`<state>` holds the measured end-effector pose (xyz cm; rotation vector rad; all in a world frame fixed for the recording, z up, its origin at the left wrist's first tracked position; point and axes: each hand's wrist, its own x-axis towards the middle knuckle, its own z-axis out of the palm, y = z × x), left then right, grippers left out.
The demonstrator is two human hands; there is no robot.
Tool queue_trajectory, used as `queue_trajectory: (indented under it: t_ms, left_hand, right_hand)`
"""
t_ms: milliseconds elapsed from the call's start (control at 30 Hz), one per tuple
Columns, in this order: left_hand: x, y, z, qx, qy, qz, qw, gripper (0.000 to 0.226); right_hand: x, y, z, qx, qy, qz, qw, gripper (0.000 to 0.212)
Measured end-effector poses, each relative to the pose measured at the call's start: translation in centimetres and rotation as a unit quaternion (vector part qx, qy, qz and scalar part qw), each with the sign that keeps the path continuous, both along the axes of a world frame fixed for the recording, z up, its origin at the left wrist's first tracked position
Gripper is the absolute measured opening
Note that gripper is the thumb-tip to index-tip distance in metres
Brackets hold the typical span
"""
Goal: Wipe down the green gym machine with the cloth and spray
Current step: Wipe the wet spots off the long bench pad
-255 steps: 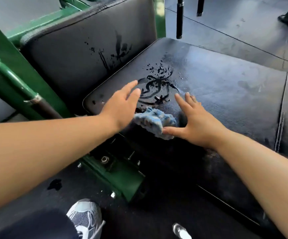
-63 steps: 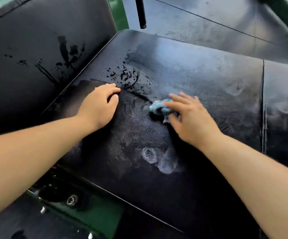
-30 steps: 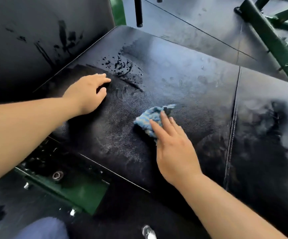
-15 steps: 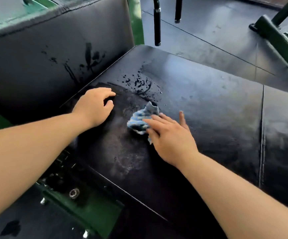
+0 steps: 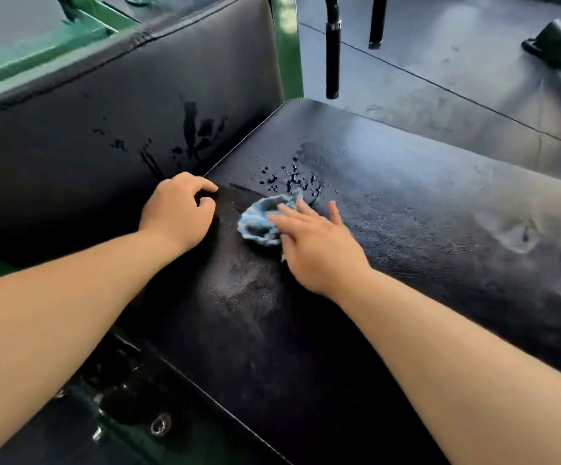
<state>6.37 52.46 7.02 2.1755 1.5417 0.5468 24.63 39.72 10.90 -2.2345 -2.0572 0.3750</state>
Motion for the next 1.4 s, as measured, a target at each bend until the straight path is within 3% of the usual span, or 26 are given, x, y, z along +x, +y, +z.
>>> queue_trajectory:
  t_ms: [100,167,234,334,434,500,567,634,701,801,901,967,1067,1134,1268,1334,1401]
  left_hand:
    - [-0.4,0.7,-0.1,0.002,0.013,-0.036,0.999,0.037]
    - [-0.9,0.8,-0.6,0.01,-0.016,-0.042,0.999,0.041]
    - [-0.9,1.0,-0.9,0.004,-0.045,-0.025,0.999,0.044]
    - [-0.5,0.7,-0.6,-0.032,-0.106,0.035,0.993,0.046]
    - [-0.6,0.9,-0.4,-0.059,-0.194,0.081,0.976,0.044]
    - [-0.7,1.2,-0.4,-0.078,-0.22,0.106,0.967,0.043]
    - [-0.7,1.3,-0.6,-0.09,-0.222,0.118,0.964,0.042]
    - [-0.6,1.5,-0.8,-0.094,-0.218,0.12,0.964,0.041]
    - [-0.7,1.6,-1.0,-0.092,-0.213,0.121,0.965,0.04]
    - [-0.7,1.7,-1.2,-0.075,-0.218,0.119,0.966,0.033]
    - [-0.8,1.8,-1.2,-0.066,-0.254,0.141,0.954,0.031]
    - [-0.7,2.0,-1.2,-0.074,-0.268,0.148,0.949,0.031]
    - [-0.6,1.6,-1.0,-0.09,-0.273,0.141,0.947,0.021]
    - [-0.9,1.7,-1.1,-0.082,-0.275,0.143,0.947,0.021]
    - [-1.1,1.8,-1.1,-0.065,-0.267,0.141,0.951,0.025]
    - [-1.0,1.7,-1.1,-0.054,-0.261,0.131,0.955,0.027]
    - [-1.1,1.7,-1.3,-0.06,-0.257,0.121,0.957,0.028]
  right_hand:
    - [7.4,2.1,0.7,-0.015,-0.039,-0.156,0.987,0.047]
    - [7.7,3.1,0.6,-0.005,-0.038,-0.201,0.979,0.048]
    - [4.0,3.6,-0.3,0.021,-0.01,-0.177,0.984,0.047]
    - [-3.8,3.1,-1.4,0.035,0.018,-0.008,0.999,0.047]
    - [-2.8,4.4,-0.3,-0.023,0.03,0.115,0.993,0.049]
    - [2.4,6.2,-0.1,-0.047,0.009,0.089,0.995,0.049]
    - [6.4,8.0,-0.3,-0.038,-0.041,-0.009,0.998,0.049]
    - [5.7,9.1,-1.0,-0.013,-0.055,-0.068,0.996,0.05]
    - [1.6,9.3,-1.6,-0.005,-0.028,-0.048,0.998,0.052]
    - [-4.2,8.1,-1.8,0.021,0.028,0.094,0.995,0.05]
    - [-4.3,8.3,-1.5,0.017,0.052,0.174,0.983,0.047]
    - [-1.3,10.8,-1.5,0.002,0.004,0.145,0.989,0.048]
    - [1.2,14.4,-1.2,-0.003,-0.008,0.006,1.0,0.047]
    - [-1.5,14.7,-1.9,-0.016,0.029,0.039,0.999,0.048]
    - [-6.5,11.5,-1.9,-0.03,0.096,0.219,0.971,0.051]
    - [-5.1,13.0,-1.7,-0.046,0.059,0.195,0.978,0.05]
    - [-2.5,15.2,-1.3,-0.046,0.0,0.109,0.993,0.048]
